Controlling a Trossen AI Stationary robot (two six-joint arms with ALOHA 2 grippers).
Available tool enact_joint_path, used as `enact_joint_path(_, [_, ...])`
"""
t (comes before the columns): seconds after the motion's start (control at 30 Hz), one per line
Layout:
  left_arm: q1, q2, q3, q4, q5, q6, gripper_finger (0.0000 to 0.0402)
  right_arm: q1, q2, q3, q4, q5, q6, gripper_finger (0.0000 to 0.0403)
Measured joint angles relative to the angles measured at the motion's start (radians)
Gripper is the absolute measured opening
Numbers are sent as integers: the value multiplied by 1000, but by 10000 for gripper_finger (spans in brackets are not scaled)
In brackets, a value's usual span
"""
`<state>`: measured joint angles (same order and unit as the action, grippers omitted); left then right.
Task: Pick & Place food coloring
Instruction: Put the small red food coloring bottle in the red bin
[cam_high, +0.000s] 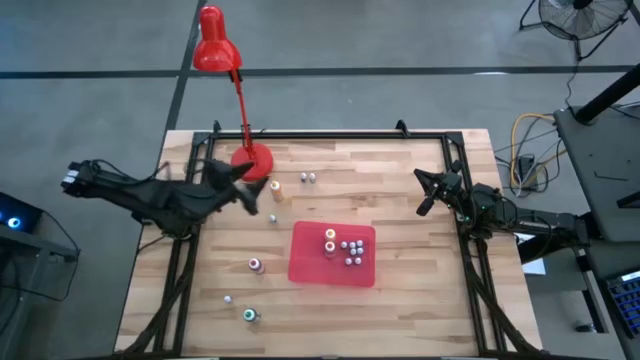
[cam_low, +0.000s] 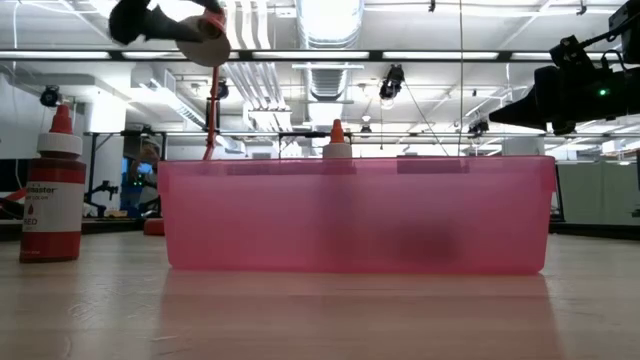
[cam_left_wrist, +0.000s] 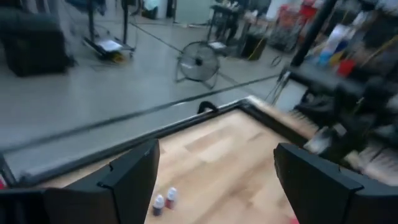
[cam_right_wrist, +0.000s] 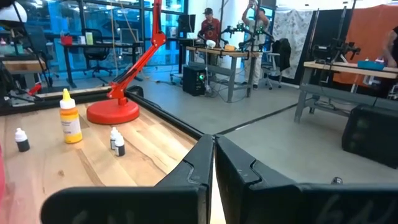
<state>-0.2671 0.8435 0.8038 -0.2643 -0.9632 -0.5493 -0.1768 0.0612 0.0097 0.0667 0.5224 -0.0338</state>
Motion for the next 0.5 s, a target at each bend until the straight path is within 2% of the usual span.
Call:
enact_joint_path(0.27, [90,292,311,-137,25,98,288,0,0,0,0,0,0,9])
enact_joint_path(0.5, [243,542,603,-342,244,269,288,0,0,0,0,0,2,9])
